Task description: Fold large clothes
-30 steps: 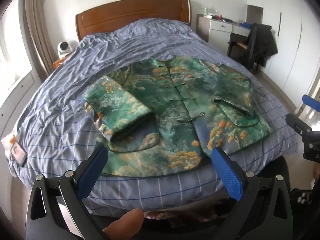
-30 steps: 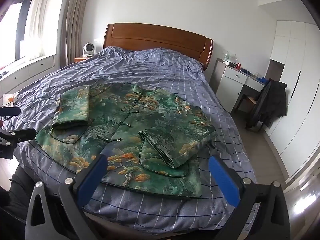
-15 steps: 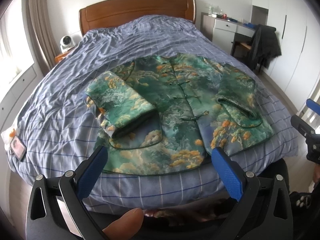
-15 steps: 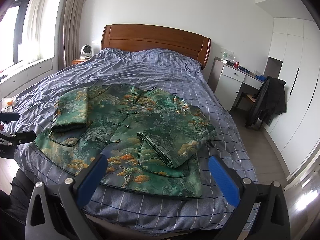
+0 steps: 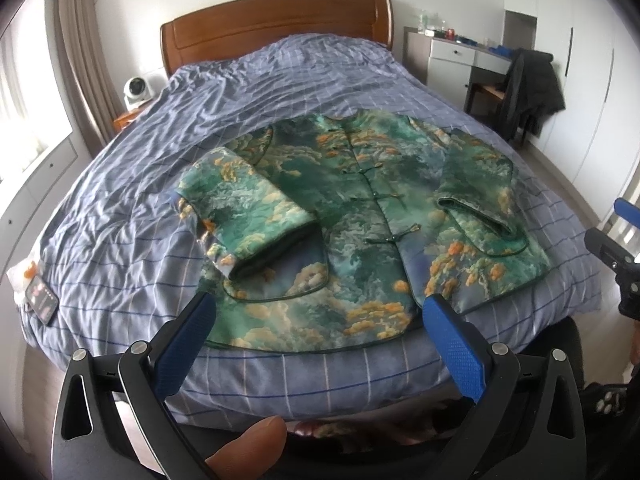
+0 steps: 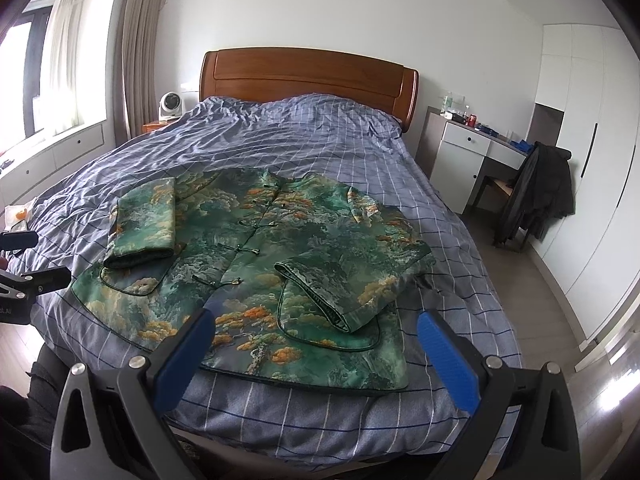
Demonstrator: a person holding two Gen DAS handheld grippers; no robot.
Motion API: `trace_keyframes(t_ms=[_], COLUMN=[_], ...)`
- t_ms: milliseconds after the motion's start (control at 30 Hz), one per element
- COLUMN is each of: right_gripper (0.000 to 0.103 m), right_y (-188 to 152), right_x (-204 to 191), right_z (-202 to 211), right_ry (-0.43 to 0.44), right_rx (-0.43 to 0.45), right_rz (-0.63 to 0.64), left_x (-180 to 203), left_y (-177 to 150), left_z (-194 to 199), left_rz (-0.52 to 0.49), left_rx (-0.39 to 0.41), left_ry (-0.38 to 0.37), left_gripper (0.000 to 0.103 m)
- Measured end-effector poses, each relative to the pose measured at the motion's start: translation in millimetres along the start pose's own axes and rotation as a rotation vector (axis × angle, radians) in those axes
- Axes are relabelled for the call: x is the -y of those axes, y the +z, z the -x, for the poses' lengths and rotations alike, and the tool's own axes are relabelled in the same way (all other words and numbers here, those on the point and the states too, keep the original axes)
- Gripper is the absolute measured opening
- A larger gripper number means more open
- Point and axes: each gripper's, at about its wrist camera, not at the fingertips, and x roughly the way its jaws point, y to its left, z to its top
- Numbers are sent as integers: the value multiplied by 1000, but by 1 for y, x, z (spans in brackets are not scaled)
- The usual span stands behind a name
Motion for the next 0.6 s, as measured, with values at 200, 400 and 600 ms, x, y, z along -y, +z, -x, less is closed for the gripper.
trace_keyframes(t_ms=[200, 400, 600], right_gripper=[103, 103, 103], right_y=[0, 0, 1], right_x=[1, 3, 6], right_z=[0, 0, 3], right_ry=[13, 12, 30], right_rx=[-7, -8, 7], right_rz=[-16, -22, -41], left_x=[1, 0, -3], left_y=[0, 1, 3], left_z=[4, 5, 5], left_rz=[-10, -7, 9], left_rx=[19, 20, 17], left_ry=[18, 20, 23], left_gripper=[103, 103, 103])
